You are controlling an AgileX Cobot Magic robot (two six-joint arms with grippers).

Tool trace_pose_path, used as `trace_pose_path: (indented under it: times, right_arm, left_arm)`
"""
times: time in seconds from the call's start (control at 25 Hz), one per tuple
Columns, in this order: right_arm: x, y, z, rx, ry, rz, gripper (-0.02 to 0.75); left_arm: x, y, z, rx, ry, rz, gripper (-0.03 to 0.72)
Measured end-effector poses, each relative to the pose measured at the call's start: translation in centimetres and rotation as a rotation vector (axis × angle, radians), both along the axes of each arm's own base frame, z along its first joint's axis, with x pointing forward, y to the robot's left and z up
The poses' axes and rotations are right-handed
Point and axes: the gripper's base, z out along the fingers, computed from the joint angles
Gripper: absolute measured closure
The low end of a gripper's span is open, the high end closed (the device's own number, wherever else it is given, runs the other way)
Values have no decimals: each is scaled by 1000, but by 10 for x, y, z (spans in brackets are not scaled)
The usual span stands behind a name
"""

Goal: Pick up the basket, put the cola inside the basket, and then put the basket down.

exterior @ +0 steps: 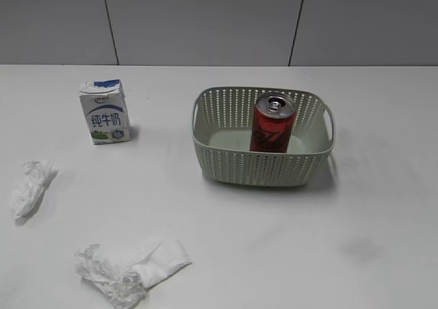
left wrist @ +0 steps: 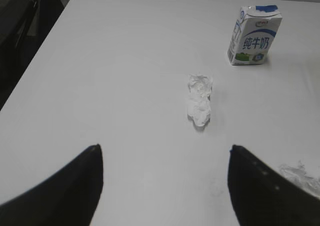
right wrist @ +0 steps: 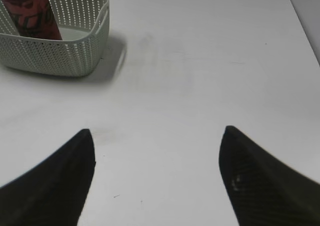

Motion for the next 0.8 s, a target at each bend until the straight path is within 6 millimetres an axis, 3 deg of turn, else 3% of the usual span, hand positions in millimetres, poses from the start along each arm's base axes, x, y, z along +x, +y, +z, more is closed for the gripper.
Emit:
trace_pose_path:
  times: [0.8]
  right_arm:
    - [0, 0, 0, 0, 0, 0, 152]
  left_arm:
    - [-1, 0, 0, 0, -3, -37, 99]
